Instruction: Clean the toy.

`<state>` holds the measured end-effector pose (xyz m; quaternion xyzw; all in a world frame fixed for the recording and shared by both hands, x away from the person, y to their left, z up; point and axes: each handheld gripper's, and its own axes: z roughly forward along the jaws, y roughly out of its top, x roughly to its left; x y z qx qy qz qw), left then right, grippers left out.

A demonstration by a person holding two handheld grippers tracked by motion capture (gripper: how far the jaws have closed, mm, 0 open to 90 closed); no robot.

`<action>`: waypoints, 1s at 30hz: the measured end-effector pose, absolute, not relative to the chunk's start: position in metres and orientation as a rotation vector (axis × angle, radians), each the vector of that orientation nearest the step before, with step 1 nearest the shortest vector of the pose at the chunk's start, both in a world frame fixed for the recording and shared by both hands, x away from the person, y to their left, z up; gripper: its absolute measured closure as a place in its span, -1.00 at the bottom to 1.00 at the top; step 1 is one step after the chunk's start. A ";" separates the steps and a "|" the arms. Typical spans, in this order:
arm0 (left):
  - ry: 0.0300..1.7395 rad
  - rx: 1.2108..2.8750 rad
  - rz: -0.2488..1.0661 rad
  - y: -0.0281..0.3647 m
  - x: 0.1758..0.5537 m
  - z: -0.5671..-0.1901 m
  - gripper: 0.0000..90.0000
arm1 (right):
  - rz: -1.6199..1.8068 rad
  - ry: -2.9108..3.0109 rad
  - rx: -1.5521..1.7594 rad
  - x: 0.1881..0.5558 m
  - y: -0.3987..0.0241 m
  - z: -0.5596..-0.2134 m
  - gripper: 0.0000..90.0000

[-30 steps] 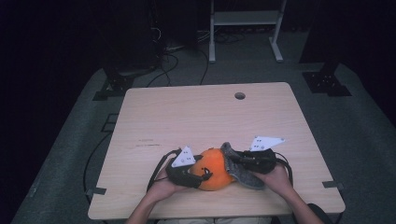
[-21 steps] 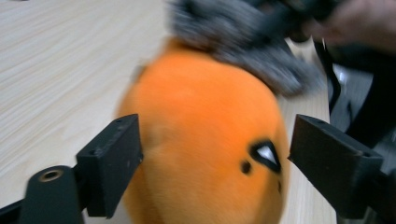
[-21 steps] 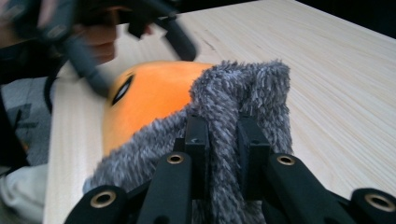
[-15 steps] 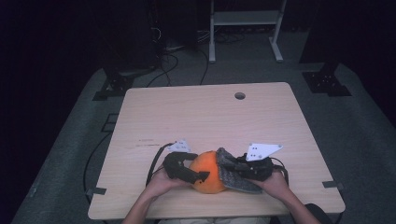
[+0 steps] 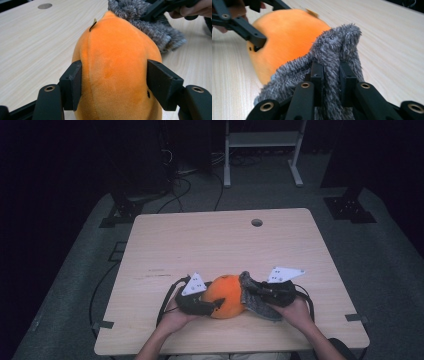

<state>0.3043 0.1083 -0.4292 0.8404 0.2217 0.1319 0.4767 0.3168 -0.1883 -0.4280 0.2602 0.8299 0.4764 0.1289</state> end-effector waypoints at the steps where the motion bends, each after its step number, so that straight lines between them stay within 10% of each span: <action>1: 0.541 2.056 0.321 0.108 0.304 -0.429 -0.28 | 1.400 2.411 0.761 0.316 -0.188 -0.428 0.69; 30: 0.473 2.072 0.371 0.094 0.298 -0.428 -0.36 | 1.509 2.327 0.654 0.307 -0.181 -0.416 0.69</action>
